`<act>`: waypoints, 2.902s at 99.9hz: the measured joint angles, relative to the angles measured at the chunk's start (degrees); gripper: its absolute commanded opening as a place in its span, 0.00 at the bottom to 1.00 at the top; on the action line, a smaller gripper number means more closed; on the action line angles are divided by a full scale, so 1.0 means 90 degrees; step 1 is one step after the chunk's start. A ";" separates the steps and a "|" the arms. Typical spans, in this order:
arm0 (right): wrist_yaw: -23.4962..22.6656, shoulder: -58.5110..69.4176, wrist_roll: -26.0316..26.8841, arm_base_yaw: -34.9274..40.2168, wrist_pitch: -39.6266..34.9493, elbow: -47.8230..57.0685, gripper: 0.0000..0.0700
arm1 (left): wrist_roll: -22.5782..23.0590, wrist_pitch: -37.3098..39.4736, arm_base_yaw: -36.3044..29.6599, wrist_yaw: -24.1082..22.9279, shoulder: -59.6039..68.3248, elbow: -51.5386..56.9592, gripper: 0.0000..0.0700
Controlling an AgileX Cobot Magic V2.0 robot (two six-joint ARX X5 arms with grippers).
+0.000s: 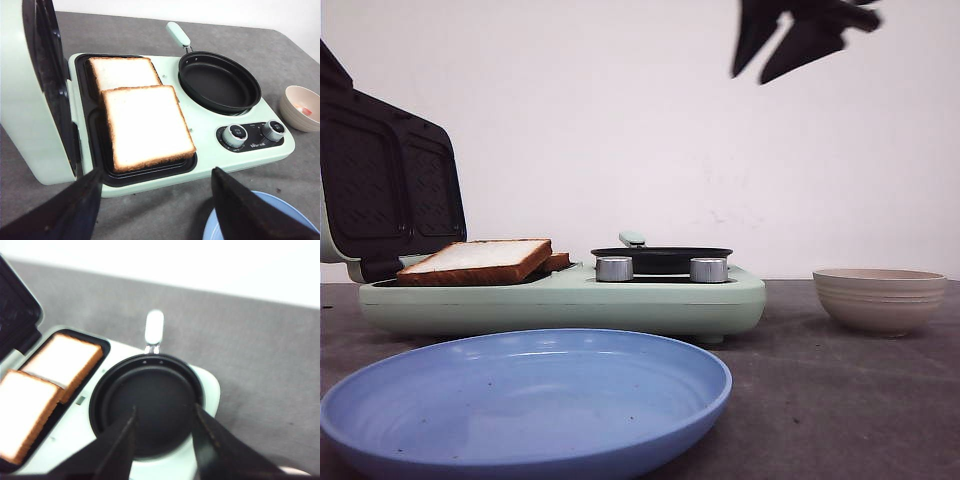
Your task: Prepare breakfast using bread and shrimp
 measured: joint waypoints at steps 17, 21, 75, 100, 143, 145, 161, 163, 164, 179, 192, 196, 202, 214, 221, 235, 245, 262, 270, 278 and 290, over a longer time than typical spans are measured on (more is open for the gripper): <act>-0.0100 -0.1168 -0.0204 -0.0066 0.0163 -0.1103 0.28 | 0.0000 0.0002 0.0000 0.0000 0.0000 0.0000 0.50; -0.0100 -0.1423 -0.0219 -0.0066 0.0206 -0.1311 0.28 | 0.0000 0.0002 0.0000 0.0000 0.0000 0.0000 0.50; -0.0097 -0.3551 -0.0078 -0.0063 0.0282 -0.3706 0.53 | 0.0002 0.0158 0.0002 -0.0330 0.0000 0.0000 0.62; -0.0095 -0.3672 -0.0036 -0.0063 -0.0148 -0.3815 0.57 | -0.0010 0.0267 0.0002 -0.0653 -0.0002 0.0000 0.68; -0.0095 -0.3672 -0.0036 -0.0063 -0.0177 -0.3815 0.57 | -0.1885 0.1120 0.0821 -0.0629 0.0051 0.1015 0.67; -0.0095 -0.3672 -0.0039 -0.0063 -0.0177 -0.3815 0.57 | -0.1970 0.1144 0.0891 -0.0600 0.0073 0.1073 0.67; -0.0095 -0.3672 -0.0039 -0.0063 -0.0177 -0.3815 0.57 | -0.2611 0.1253 0.1530 -0.0112 0.0444 0.1423 0.67; -0.0095 -0.3672 -0.0039 -0.0063 -0.0177 -0.3815 0.57 | -0.2693 0.1260 0.1603 -0.0041 0.0500 0.1445 0.67; -0.0095 -0.3672 -0.0039 -0.0063 -0.0177 -0.3815 0.57 | -0.2730 0.1260 0.1637 -0.0002 0.0532 0.1452 0.67; -0.0095 -0.3672 -0.0039 -0.0063 -0.0177 -0.3815 0.57 | -0.3366 0.1540 0.1955 0.0442 0.1027 0.1460 0.67; -0.0095 -0.3672 -0.0039 -0.0063 -0.0177 -0.3815 0.57 | -0.3937 0.1865 0.2130 0.0886 0.1535 0.1462 0.67; -0.0095 -0.3672 -0.0041 -0.0063 -0.0177 -0.3815 0.57 | -0.4090 0.1987 0.2166 0.1003 0.1712 0.1462 0.67; -0.0095 -0.3672 -0.0044 -0.0063 -0.0177 -0.3815 0.57 | -0.4257 0.2089 0.2212 0.1098 0.1962 0.1460 0.67; -0.0095 -0.3672 -0.0063 -0.0063 -0.0177 -0.3815 0.57 | -0.4418 0.2198 0.2297 0.1139 0.2300 0.1460 0.67; -0.0095 -0.3672 -0.0066 -0.0063 -0.0177 -0.3815 0.57 | -0.4471 0.2346 0.2344 0.1154 0.2446 0.1462 0.67; -0.0095 -0.3672 -0.0068 -0.0063 -0.0177 -0.3815 0.57 | -0.4505 0.2453 0.2412 0.1307 0.2817 0.1462 0.67; -0.0095 -0.3672 -0.0068 -0.0063 -0.0175 -0.3815 0.57 | -0.4578 0.2698 0.2424 0.1605 0.3121 0.1460 0.67; -0.0095 -0.3672 -0.0068 -0.0063 -0.0163 -0.3815 0.57 | -0.4677 0.2841 0.2424 0.1710 0.3456 0.1462 0.67; -0.0095 -0.3672 -0.0068 -0.0063 -0.0163 -0.3815 0.57 | -0.4677 0.2839 0.2424 0.1812 0.3626 0.1513 0.67; -0.0095 -0.3672 -0.0068 -0.0063 -0.0163 -0.3815 0.57 | -0.4675 0.2827 0.2424 0.1894 0.3801 0.1678 0.67; -0.0095 -0.3672 -0.0068 -0.0063 -0.0160 -0.3815 0.57 | -0.4675 0.2851 0.2424 0.1984 0.4010 0.2028 0.67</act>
